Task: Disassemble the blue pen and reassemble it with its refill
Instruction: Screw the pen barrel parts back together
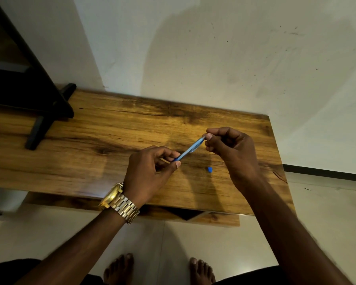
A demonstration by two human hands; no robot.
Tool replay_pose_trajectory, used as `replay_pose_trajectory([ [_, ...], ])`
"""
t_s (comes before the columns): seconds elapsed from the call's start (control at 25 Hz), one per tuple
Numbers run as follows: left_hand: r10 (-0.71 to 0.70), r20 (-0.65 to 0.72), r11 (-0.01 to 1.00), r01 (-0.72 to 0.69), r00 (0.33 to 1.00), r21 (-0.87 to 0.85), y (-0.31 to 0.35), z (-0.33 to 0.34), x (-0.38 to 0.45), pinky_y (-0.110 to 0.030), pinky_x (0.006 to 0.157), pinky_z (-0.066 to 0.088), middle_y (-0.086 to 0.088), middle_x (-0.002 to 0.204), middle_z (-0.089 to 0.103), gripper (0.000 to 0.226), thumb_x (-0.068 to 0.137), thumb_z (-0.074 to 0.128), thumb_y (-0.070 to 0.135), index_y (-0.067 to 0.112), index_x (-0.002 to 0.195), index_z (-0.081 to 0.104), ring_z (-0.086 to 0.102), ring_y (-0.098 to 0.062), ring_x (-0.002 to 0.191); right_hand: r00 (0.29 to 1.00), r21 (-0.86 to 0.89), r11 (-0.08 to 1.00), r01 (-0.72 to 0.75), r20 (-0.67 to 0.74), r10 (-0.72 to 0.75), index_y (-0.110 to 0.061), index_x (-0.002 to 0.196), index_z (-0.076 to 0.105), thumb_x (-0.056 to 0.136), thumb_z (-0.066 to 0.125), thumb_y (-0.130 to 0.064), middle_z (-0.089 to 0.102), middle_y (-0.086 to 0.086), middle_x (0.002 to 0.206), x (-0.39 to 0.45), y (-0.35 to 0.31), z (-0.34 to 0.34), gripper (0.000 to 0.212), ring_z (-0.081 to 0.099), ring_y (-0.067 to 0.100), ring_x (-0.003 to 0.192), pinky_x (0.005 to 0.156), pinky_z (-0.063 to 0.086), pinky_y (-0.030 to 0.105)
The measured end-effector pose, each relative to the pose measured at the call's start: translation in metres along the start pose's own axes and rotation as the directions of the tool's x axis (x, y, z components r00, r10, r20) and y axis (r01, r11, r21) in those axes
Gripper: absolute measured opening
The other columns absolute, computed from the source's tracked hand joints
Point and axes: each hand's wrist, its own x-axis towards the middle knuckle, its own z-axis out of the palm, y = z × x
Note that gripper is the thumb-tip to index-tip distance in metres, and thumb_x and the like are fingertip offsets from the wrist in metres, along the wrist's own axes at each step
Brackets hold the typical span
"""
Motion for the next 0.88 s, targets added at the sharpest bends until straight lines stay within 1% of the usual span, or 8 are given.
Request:
replay_pose_trajectory([
  [0.28, 0.003, 0.031, 0.999, -0.004, 1.000, 0.034, -0.001, 0.001, -0.001, -0.005, 0.076, 0.053, 0.011, 0.097, 0.079, 0.019, 0.086, 0.088, 0.020, 0.023, 0.104, 0.083, 0.075, 0.001, 0.087, 1.000, -0.090, 0.996, 0.002, 0.025, 0.000, -0.005, 0.108, 0.082, 0.094, 0.082, -0.007, 0.084, 0.009, 0.097, 0.001, 0.001, -0.006, 0.015, 0.075, 0.014, 0.085, 0.080, 0.060, 0.030],
  [0.4, -0.008, 0.039, 0.999, 0.006, 0.999, 0.052, -0.002, 0.001, -0.002, -0.005, 0.078, 0.052, 0.011, 0.098, 0.079, 0.020, 0.086, 0.088, 0.021, 0.023, 0.105, 0.083, 0.075, 0.003, 0.083, 0.997, -0.094, 0.996, -0.013, 0.071, 0.020, -0.004, 0.108, 0.083, 0.093, 0.082, -0.008, 0.084, 0.009, 0.101, 0.000, 0.000, -0.009, 0.015, 0.077, 0.017, 0.090, 0.083, 0.062, 0.030],
  [0.52, -0.031, 0.051, 0.998, 0.029, 0.998, 0.053, -0.003, 0.002, -0.003, -0.005, 0.076, 0.052, 0.015, 0.094, 0.079, 0.018, 0.086, 0.088, 0.024, 0.028, 0.103, 0.082, 0.070, 0.011, 0.081, 0.996, -0.056, 0.998, -0.030, 0.087, 0.034, -0.006, 0.109, 0.083, 0.093, 0.083, -0.010, 0.084, 0.013, 0.102, 0.000, -0.002, -0.007, 0.016, 0.078, 0.018, 0.091, 0.084, 0.062, 0.032],
  [0.6, -0.066, 0.051, 0.998, 0.066, 0.997, -0.009, -0.001, 0.005, -0.004, -0.005, 0.070, 0.051, 0.018, 0.087, 0.079, 0.017, 0.086, 0.088, 0.027, 0.032, 0.101, 0.082, 0.072, 0.008, 0.076, 0.997, 0.027, 0.998, -0.056, 0.061, 0.054, -0.011, 0.116, 0.082, 0.095, 0.082, -0.013, 0.084, 0.014, 0.104, 0.000, -0.003, -0.003, 0.021, 0.079, 0.020, 0.093, 0.086, 0.063, 0.034],
  [0.68, -0.119, 0.041, 0.988, 0.122, 0.992, -0.089, 0.000, 0.008, -0.002, -0.010, 0.069, 0.055, 0.019, 0.087, 0.081, 0.017, 0.085, 0.088, 0.031, 0.034, 0.101, 0.083, 0.076, 0.003, 0.076, 0.994, 0.093, 0.990, -0.106, 0.049, 0.101, -0.016, 0.124, 0.078, 0.099, 0.079, -0.021, 0.085, 0.012, 0.109, 0.001, -0.002, 0.000, 0.026, 0.081, 0.024, 0.099, 0.091, 0.066, 0.037],
  [0.8, -0.220, -0.018, 0.965, 0.215, 0.975, -0.153, -0.001, 0.010, 0.003, -0.032, 0.077, 0.067, 0.013, 0.090, 0.083, 0.017, 0.084, 0.089, 0.032, 0.029, 0.100, 0.084, 0.079, -0.005, 0.079, 0.986, -0.009, 0.986, -0.166, 0.025, 0.166, -0.015, 0.116, 0.081, 0.103, 0.074, -0.033, 0.085, 0.008, 0.107, 0.001, 0.000, -0.001, 0.024, 0.081, 0.024, 0.097, 0.096, 0.066, 0.044],
  [0.84, -0.229, -0.045, 0.967, 0.222, 0.972, -0.129, -0.002, 0.010, 0.004, -0.032, 0.076, 0.067, 0.012, 0.088, 0.083, 0.016, 0.084, 0.090, 0.032, 0.027, 0.099, 0.084, 0.079, -0.004, 0.078, 0.985, -0.061, 0.984, -0.170, -0.008, 0.170, -0.015, 0.113, 0.082, 0.103, 0.073, -0.034, 0.085, 0.007, 0.104, 0.001, 0.001, -0.003, 0.023, 0.081, 0.023, 0.094, 0.095, 0.066, 0.044],
  [0.88, -0.226, -0.070, 0.972, 0.220, 0.972, -0.088, -0.005, 0.011, 0.005, -0.026, 0.073, 0.066, 0.012, 0.085, 0.082, 0.016, 0.083, 0.090, 0.033, 0.026, 0.097, 0.084, 0.077, 0.001, 0.077, 0.986, -0.115, 0.980, -0.164, -0.047, 0.160, -0.015, 0.110, 0.082, 0.103, 0.073, -0.034, 0.085, 0.005, 0.101, 0.001, 0.001, -0.006, 0.022, 0.081, 0.021, 0.093, 0.093, 0.067, 0.042],
])
